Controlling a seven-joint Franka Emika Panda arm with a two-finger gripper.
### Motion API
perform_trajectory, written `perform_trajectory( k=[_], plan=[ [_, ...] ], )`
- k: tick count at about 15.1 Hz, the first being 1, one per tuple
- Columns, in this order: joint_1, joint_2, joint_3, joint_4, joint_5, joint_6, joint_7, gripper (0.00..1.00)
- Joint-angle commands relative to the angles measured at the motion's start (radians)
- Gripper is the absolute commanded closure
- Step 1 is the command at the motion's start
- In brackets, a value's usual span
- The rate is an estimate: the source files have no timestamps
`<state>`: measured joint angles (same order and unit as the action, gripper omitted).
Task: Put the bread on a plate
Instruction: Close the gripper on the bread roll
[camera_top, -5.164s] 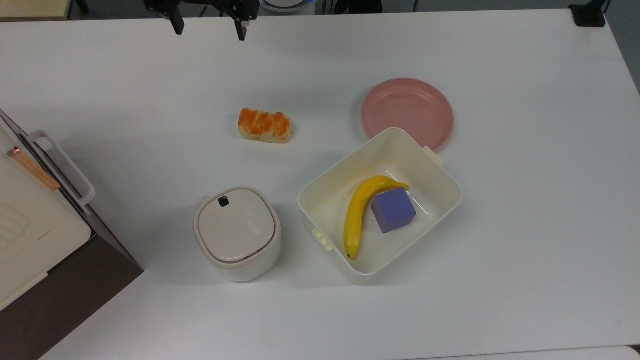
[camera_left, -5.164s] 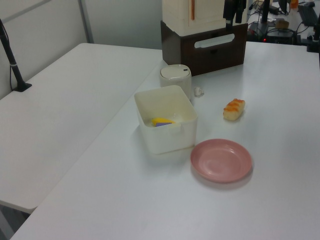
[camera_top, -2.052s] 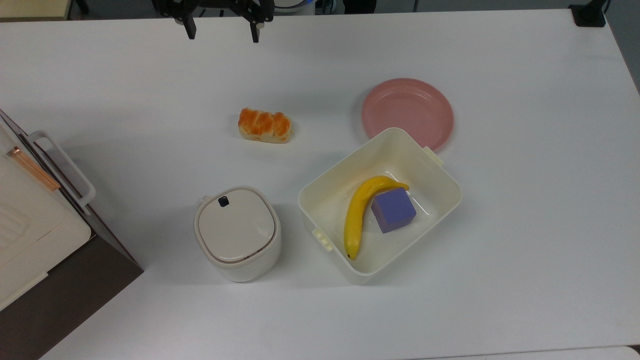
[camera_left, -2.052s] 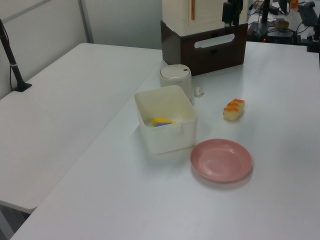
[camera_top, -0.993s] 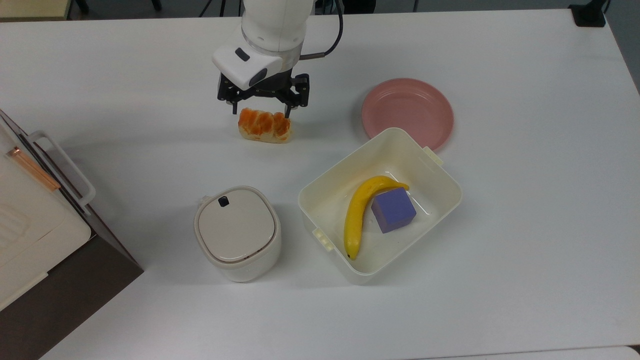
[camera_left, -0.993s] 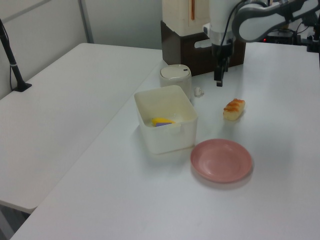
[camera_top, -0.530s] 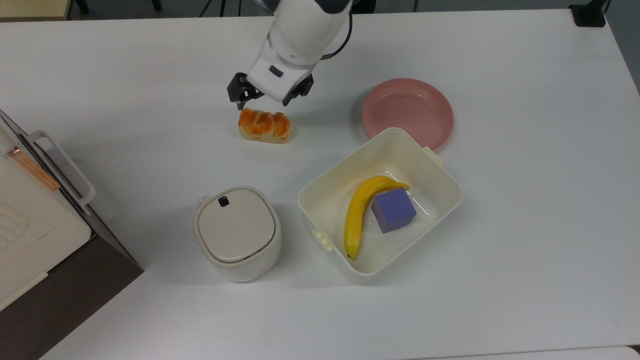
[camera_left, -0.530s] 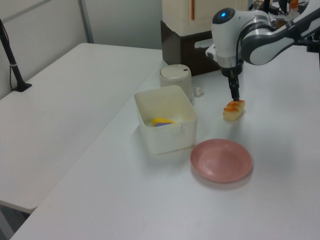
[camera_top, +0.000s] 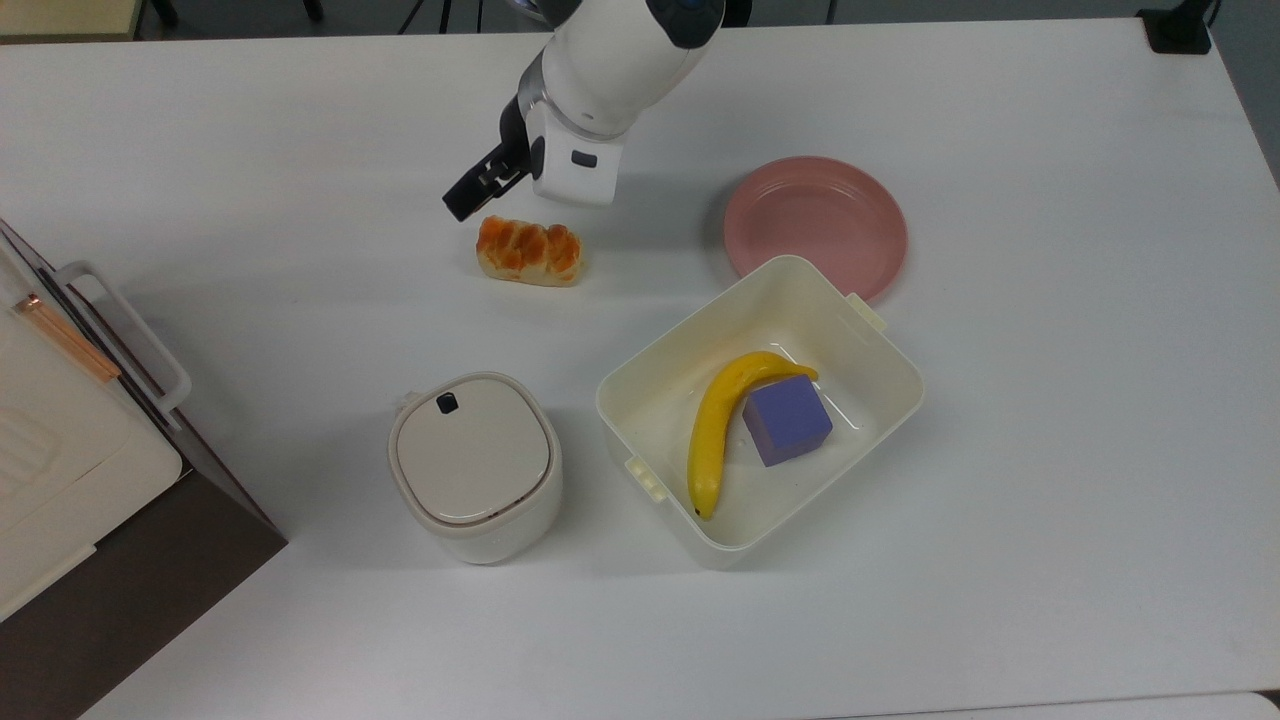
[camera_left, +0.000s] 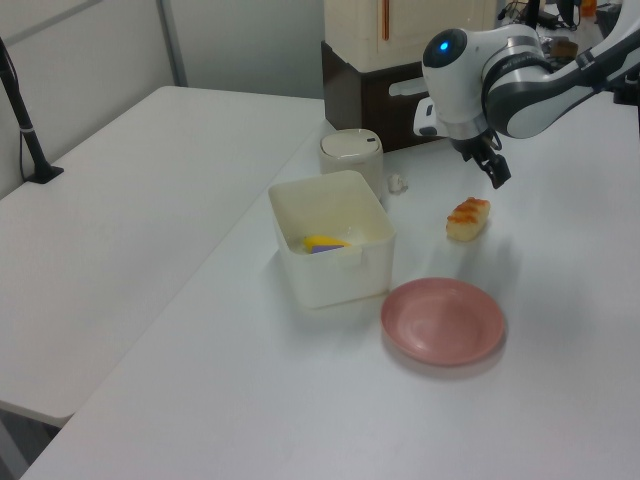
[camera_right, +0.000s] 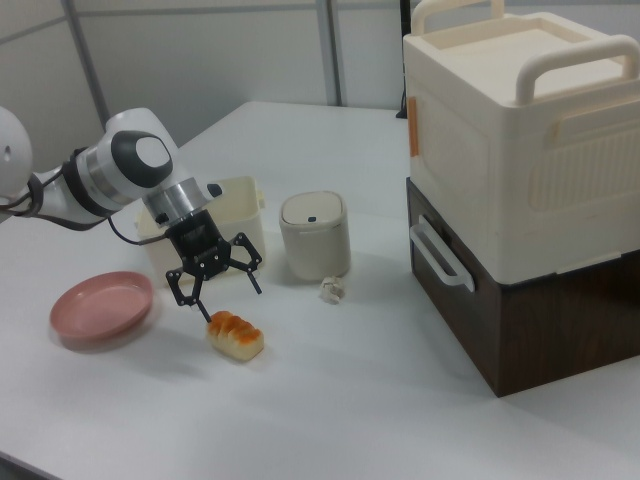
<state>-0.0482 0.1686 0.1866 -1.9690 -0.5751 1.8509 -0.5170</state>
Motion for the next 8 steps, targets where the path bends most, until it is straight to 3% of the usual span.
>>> perform_trajectory(
  k=[1,8],
  plan=[
    [0.018,0.017,-0.004,-0.019,-0.045,-0.007,-0.019,0.01],
    [0.091,0.158,-0.004,0.007,-0.147,-0.01,0.215,0.02]
  ],
)
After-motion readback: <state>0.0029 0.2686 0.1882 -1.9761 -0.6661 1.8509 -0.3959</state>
